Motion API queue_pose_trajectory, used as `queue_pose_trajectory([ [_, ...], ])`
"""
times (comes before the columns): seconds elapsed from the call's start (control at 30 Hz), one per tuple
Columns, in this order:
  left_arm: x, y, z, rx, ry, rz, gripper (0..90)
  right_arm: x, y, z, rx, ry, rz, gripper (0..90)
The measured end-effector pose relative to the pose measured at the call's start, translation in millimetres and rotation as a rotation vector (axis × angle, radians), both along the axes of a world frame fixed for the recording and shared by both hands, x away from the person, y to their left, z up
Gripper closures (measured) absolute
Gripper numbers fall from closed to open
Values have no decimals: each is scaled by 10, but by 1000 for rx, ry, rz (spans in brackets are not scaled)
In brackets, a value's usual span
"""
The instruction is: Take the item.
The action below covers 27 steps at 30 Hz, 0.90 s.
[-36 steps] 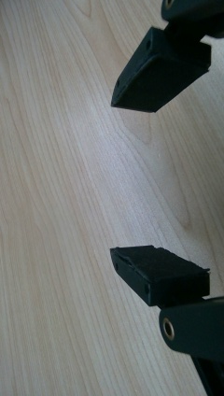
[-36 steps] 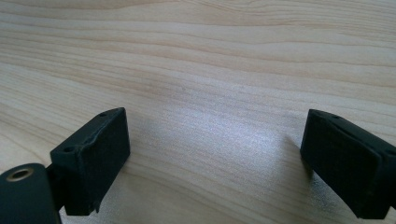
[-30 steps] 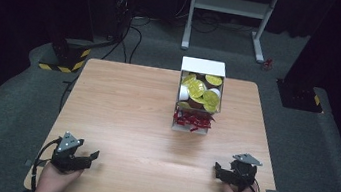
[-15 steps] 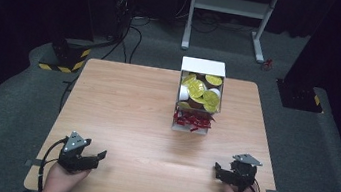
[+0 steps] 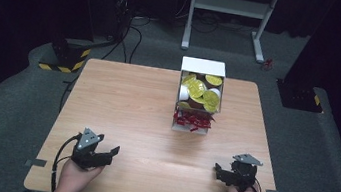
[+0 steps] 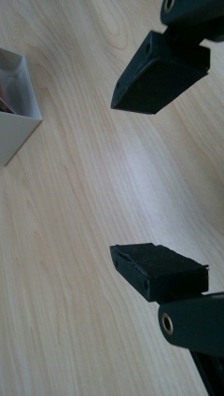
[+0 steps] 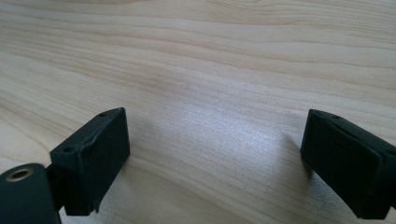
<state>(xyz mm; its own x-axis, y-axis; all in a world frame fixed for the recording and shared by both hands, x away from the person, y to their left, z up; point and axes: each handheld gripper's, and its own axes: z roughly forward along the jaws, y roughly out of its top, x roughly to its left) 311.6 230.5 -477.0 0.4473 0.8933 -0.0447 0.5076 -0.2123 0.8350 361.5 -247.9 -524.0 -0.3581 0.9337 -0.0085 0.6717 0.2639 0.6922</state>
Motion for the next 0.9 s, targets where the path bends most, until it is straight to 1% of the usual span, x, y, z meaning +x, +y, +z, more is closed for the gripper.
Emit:
queue_pose_trajectory([
  [0.1, 24, -101, 61, 2, -22, 1, 249, 7, -21, 10, -2, 12, 15, 78],
  [0.13, 36, -134, 81, 6, -32, 0, 249, 10, -33, 11, -5, 12, 8, 78],
  [0.2, 56, -187, 98, -4, -30, 4, 249, 11, -37, 11, -3, 12, 2, 78],
  [0.33, 102, -273, 122, -1, -36, 0, 248, 3, -45, 1, 2, 2, 2, 77],
  [0.37, 116, -310, 132, -13, -40, -4, 250, 6, -45, -1, 2, -1, 4, 76],
  [0.47, 127, -340, 143, -14, -45, -10, 251, 9, -45, -4, 0, -4, 5, 76],
  [0.53, 141, -379, 164, -14, -51, -26, 251, 5, -45, -5, 1, -4, 2, 76],
  [0.63, 153, -391, 168, -17, -54, -31, 251, 4, -49, -5, 0, -7, 7, 78],
  [0.7, 168, -404, 167, -25, -53, -36, 250, -18, -44, -6, 9, -3, -1, 78],
  [0.8, 195, -425, 168, -22, -59, -46, 250, -25, -49, -5, 7, -3, 3, 78],
  [0.83, 207, -444, 171, -33, -58, -46, 250, -23, -50, -5, 5, -4, 5, 77],
  [0.9, 228, -467, 179, -29, -66, -53, 250, -22, -50, -5, 1, -6, 8, 77],
])
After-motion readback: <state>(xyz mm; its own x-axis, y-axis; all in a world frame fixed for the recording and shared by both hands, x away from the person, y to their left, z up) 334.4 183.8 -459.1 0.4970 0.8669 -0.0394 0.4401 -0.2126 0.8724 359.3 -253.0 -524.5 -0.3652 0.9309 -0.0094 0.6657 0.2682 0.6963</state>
